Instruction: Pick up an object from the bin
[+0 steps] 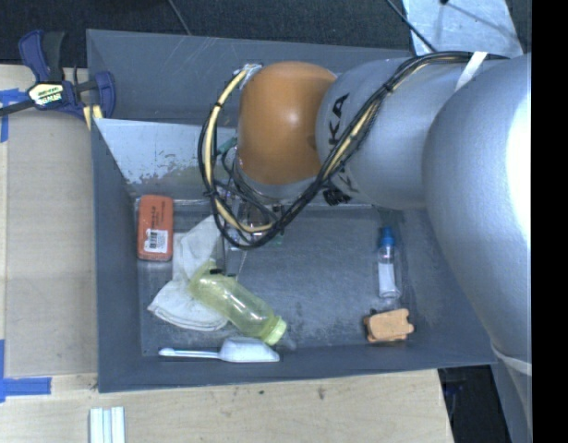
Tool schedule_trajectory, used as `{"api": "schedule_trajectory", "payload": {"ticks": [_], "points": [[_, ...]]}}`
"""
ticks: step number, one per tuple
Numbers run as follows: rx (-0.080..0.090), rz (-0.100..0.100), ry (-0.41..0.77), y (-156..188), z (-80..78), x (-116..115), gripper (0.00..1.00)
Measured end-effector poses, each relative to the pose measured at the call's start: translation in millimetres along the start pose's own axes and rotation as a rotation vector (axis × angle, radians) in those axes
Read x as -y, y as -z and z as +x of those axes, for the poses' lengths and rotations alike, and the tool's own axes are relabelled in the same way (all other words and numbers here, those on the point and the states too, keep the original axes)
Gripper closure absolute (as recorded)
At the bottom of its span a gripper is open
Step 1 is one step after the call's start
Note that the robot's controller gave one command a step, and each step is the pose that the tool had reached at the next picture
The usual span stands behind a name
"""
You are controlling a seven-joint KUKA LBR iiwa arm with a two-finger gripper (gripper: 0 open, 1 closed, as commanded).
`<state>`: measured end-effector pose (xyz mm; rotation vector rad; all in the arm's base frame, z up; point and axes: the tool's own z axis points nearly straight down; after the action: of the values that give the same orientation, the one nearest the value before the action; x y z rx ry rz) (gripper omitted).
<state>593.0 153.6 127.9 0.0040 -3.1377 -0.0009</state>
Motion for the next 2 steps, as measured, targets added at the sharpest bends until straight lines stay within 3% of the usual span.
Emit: {"api": "schedule_trajectory", "payload": {"ticks": [1,2], "points": [[0.007,-0.001,-0.002,4.6,-1.6,0.7,0.0],[0.01,0.0,0.207,-54.8,-8.8,-16.0,1.0]]}}
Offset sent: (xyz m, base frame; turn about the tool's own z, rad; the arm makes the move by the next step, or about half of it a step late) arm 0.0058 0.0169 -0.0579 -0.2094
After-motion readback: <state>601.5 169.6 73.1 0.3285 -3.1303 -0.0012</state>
